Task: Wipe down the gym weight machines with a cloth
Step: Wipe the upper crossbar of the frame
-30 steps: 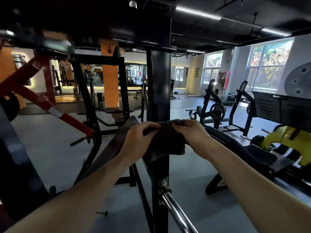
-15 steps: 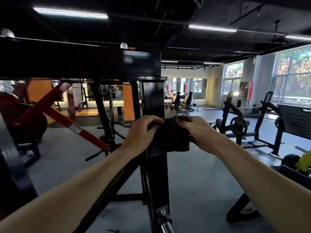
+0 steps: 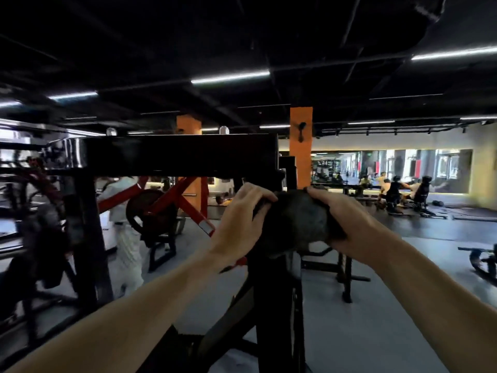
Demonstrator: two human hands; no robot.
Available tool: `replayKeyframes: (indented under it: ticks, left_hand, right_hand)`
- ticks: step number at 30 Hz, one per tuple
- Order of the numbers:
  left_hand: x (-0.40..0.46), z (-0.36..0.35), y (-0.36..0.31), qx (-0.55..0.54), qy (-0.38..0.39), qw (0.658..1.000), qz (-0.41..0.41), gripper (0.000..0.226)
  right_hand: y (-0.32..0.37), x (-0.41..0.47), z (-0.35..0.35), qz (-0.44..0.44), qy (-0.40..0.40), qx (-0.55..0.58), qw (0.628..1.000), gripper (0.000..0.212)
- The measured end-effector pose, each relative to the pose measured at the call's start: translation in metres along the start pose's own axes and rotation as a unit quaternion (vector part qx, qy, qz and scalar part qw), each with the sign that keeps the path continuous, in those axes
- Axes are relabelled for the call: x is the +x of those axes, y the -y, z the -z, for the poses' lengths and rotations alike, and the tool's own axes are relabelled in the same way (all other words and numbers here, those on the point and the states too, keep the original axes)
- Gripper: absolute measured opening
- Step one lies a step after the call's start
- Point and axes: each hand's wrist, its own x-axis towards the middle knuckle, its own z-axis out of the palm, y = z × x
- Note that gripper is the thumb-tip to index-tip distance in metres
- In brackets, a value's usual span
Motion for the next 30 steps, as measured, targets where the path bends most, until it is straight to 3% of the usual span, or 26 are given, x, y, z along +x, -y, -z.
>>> replayKeyframes:
  ticks: [5,9,11,13,17,19,20,22,25,30]
  left_hand:
    - [0.043,0.048,-0.002,0.012,-0.087,0.996,-0.034,0.015]
    - [0.07,0.104,0.028,0.118,-0.139,0.982,-0.055,0.016]
    - [0.075,0.136,0.053,0.171,-0.16,0.971,-0.04,0.016]
    - [0.076,0.163,0.083,0.225,-0.167,0.959,-0.029,0.017]
    - [0.064,0.188,0.132,0.359,-0.175,0.916,0.03,0.021]
    - [0.059,0.187,0.136,0.389,-0.195,0.898,0.068,0.02]
    - [0.057,0.183,0.135,0.39,-0.19,0.898,0.072,0.023]
    - [0.052,0.173,0.13,0.37,-0.151,0.914,0.071,0.034]
    - [0.037,0.16,0.131,0.352,-0.134,0.923,0.077,0.035]
    - [0.034,0.142,0.121,0.335,-0.129,0.929,0.096,0.05]
  right_hand:
    - [0.049,0.027,-0.033,0.081,0.052,0.001,0.995,0.022]
    - [0.081,0.053,-0.081,0.243,0.078,-0.174,0.951,0.013]
    - [0.084,0.068,-0.116,0.337,0.074,-0.311,0.886,0.011]
    - [0.078,0.088,-0.156,0.432,0.05,-0.429,0.792,0.01]
    - [0.048,0.125,-0.229,0.535,0.025,-0.585,0.609,0.011]
    - [0.037,0.137,-0.244,0.589,-0.003,-0.626,0.511,0.028]
    - [0.034,0.14,-0.248,0.609,-0.007,-0.632,0.48,0.042]
    - [0.032,0.142,-0.245,0.633,0.001,-0.641,0.434,0.056]
    - [0.033,0.136,-0.23,0.646,0.021,-0.663,0.378,0.033]
    - [0.04,0.133,-0.195,0.627,0.04,-0.697,0.347,0.013]
